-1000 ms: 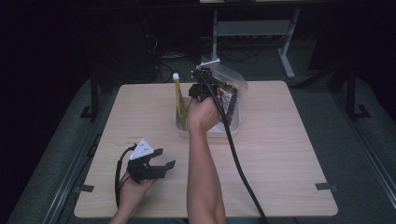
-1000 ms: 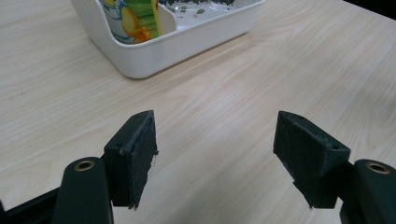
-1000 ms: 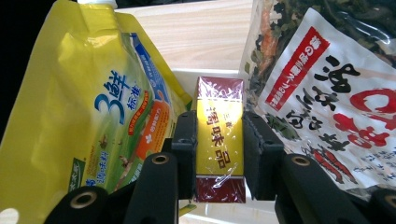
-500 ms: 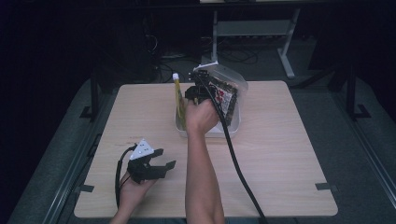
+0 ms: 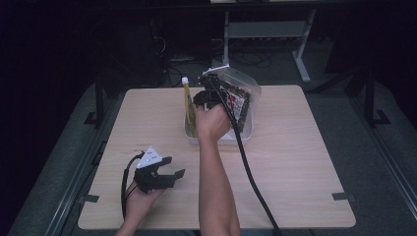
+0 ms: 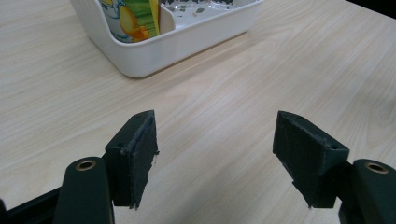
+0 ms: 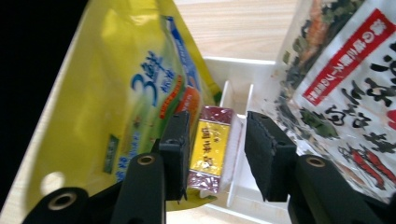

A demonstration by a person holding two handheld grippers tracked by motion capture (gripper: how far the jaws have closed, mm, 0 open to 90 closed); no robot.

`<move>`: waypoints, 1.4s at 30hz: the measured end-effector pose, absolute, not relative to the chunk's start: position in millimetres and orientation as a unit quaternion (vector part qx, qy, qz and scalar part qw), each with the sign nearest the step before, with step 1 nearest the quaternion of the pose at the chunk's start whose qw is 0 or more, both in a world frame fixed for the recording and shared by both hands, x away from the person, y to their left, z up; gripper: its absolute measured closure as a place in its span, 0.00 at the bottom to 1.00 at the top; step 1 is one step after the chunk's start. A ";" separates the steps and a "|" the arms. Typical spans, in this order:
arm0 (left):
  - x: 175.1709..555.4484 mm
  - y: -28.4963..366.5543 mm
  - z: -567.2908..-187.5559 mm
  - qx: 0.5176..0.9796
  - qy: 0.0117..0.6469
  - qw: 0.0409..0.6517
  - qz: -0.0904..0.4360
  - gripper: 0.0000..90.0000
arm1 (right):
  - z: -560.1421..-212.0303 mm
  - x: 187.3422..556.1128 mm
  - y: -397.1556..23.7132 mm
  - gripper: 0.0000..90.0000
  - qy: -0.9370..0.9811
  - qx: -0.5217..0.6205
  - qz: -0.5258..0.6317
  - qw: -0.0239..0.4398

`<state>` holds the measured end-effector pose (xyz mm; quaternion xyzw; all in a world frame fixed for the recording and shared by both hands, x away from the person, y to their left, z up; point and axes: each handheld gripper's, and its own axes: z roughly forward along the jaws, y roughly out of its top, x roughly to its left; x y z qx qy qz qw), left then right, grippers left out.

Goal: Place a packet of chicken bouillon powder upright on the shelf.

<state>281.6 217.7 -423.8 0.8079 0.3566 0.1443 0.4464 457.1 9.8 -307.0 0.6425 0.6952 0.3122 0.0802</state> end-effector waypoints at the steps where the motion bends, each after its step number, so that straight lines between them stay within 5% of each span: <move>1: 281.6 217.7 -423.8 0.808 0.357 0.446 0.144 0.33 | -307.0 457.1 9.8 0.66 0.695 0.643 0.312 0.080; 42: 282.8 217.9 -425.5 0.811 0.356 0.442 0.143 0.32 | -307.6 429.1 -15.0 0.54 0.723 0.576 0.381 0.013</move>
